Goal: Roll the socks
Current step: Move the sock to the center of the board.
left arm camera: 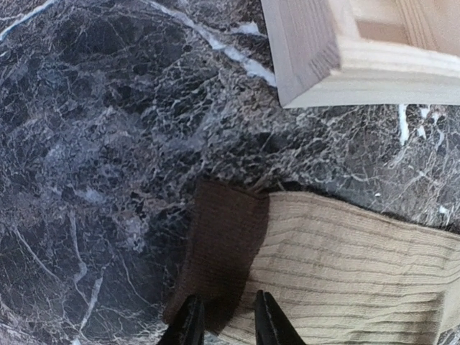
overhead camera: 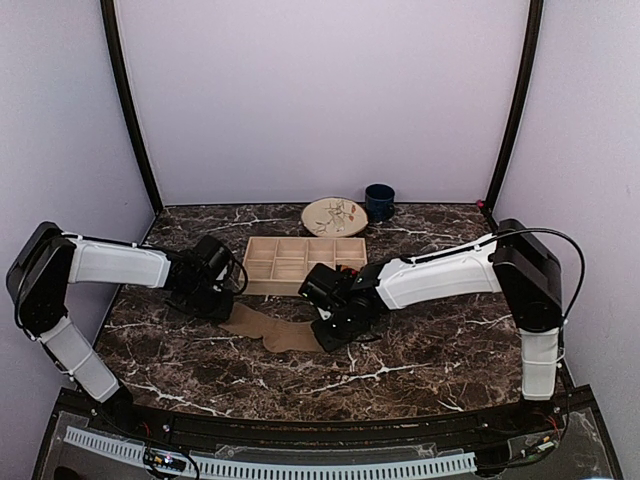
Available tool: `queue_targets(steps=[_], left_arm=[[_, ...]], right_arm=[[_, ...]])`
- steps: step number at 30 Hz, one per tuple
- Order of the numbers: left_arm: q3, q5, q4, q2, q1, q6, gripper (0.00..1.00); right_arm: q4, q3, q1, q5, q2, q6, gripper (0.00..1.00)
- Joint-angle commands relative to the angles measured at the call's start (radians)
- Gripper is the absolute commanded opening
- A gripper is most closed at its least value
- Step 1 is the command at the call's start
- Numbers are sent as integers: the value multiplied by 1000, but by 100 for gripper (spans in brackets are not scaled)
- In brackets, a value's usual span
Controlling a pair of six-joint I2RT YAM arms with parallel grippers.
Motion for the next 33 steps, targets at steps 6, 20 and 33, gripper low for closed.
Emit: queue_targets(steps=[6,20,33], left_arm=[[-36,24,-42,-1,-6,-24,27],[-50,98,-44,-82,-38,1,27],[-38,107,-27,-77,-93,4,27]], right_arm=[[4,-144,-4,16,-59,65,9],[-88,-169,-69,79,-79,71,9],[-185,-105,-89,159,-121,63,26]])
